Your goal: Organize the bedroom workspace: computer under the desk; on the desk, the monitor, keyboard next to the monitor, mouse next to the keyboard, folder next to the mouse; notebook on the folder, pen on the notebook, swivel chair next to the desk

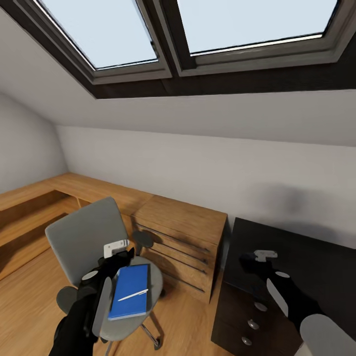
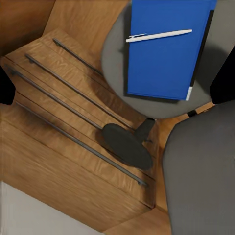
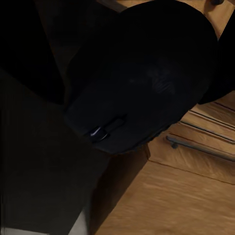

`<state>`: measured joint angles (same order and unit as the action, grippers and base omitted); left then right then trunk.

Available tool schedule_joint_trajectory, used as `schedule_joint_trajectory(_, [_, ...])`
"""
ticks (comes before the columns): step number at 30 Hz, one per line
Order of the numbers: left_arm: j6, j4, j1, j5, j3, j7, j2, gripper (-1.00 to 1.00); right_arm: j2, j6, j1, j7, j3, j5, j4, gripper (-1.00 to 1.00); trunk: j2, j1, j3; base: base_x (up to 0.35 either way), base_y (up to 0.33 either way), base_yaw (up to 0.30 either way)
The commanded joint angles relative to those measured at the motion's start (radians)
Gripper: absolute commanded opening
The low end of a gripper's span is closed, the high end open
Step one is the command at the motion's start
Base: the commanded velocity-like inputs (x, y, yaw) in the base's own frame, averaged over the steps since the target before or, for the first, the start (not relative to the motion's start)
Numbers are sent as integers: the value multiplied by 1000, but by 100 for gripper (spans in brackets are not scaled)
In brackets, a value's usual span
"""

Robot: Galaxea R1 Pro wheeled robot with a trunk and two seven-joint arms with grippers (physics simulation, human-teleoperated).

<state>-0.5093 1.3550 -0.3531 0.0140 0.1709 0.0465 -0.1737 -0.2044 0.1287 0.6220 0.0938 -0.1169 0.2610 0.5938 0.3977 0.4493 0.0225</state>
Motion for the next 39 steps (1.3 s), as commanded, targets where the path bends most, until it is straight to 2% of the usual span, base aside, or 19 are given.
schedule_joint_trajectory(1, [-10, 10, -1, 2, 1, 2, -1, 100, -5, 5, 2, 3, 1, 8, -1, -100, 2, 1, 2, 1, 0, 0])
schedule_joint_trajectory(6, [-30, 84, 25, 31, 0, 3, -1, 100, -20, 3, 17, 27, 19, 11, -50, -100, 23, 12, 12, 0, 0, 0])
schedule_joint_trajectory(8, [-32, 100, 34, 38, -3, 3, -1, 100, -22, 1, 23, 57, 20, 11, -64, -100, 37, 20, 18, 0, 0, 0])
schedule_joint_trajectory(10, [-33, 113, 44, 45, -8, 2, -1, 100, -25, -2, 27, 132, 23, 10, -83, -100, 51, 28, 24, 0, 0, 0])
schedule_joint_trajectory(12, [-34, 116, 47, 45, -11, 3, -1, 100, -25, -2, 28, 143, 23, 9, -88, -100, 65, 35, 31, 0, 0, 0])
schedule_joint_trajectory(14, [-34, 118, 48, 46, -14, 3, -1, 100, -25, -3, 28, 146, 23, 8, -89, -100, 79, 43, 37, 0, 0, 0])
schedule_joint_trajectory(19, [-34, 119, 49, 46, -16, 3, -1, 100, -22, 4, 32, 101, 22, 9, -72, -100, 114, 62, 53, 0, 0, 0])
schedule_joint_trajectory(39, [-34, 123, 51, 46, -16, 3, -1, 100, -18, 8, 33, 95, 18, 9, -50, -100, 254, 139, 115, 0, 0, 0])
